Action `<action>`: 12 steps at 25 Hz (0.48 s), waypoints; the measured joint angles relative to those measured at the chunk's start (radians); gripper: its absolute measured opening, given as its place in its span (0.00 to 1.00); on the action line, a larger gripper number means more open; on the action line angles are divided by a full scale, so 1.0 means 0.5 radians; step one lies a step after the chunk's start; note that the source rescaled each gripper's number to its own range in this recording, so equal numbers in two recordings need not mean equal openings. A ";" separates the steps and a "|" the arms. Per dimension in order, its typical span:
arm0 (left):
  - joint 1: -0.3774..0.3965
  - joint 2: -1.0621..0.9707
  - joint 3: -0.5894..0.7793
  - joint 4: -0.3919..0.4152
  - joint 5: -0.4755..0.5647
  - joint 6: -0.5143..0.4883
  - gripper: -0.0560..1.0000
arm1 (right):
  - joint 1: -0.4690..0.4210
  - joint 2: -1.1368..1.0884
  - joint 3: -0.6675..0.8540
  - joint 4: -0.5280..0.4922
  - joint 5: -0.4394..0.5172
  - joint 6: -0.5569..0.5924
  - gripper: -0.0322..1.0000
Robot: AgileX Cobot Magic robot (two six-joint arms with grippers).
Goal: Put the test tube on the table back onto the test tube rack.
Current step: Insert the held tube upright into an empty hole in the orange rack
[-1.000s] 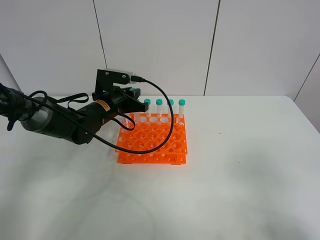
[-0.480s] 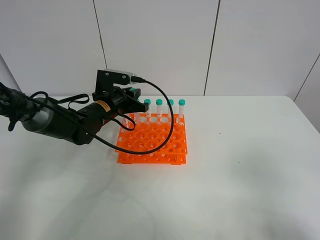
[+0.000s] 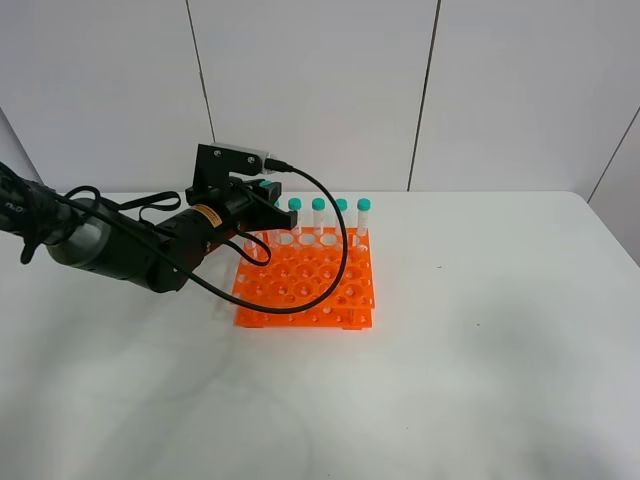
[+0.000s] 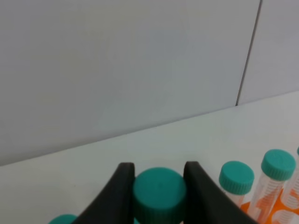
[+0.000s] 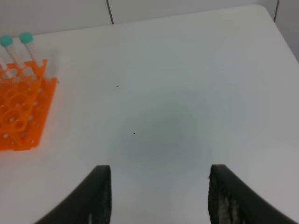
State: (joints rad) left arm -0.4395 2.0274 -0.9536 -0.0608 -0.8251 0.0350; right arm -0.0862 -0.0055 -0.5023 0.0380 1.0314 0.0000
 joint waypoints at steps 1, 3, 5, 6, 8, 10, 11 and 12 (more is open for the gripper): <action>0.000 0.002 0.000 0.000 0.000 0.008 0.06 | 0.000 0.000 0.000 0.000 0.000 0.000 0.56; 0.000 0.002 0.000 -0.001 0.000 0.019 0.06 | 0.000 0.000 0.000 0.000 0.000 0.000 0.56; 0.000 0.002 0.000 -0.005 0.000 0.020 0.06 | 0.000 0.000 0.000 0.000 0.000 0.000 0.56; 0.000 0.002 0.000 -0.006 0.000 0.020 0.06 | 0.000 0.000 0.000 0.000 0.000 0.000 0.56; 0.000 0.002 0.000 -0.024 0.000 0.020 0.06 | 0.000 0.000 0.000 0.000 0.000 0.000 0.56; 0.000 0.002 0.000 -0.034 0.000 0.020 0.06 | 0.000 0.000 0.000 0.000 0.000 0.000 0.56; 0.000 0.002 0.000 -0.036 0.000 0.020 0.06 | 0.000 0.000 0.000 0.000 0.000 0.000 0.56; 0.000 0.002 0.000 -0.036 0.000 0.020 0.06 | 0.000 0.000 0.000 0.000 0.000 0.000 0.56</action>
State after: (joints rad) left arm -0.4395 2.0285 -0.9536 -0.0787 -0.8251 0.0448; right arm -0.0862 -0.0055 -0.5023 0.0380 1.0314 0.0000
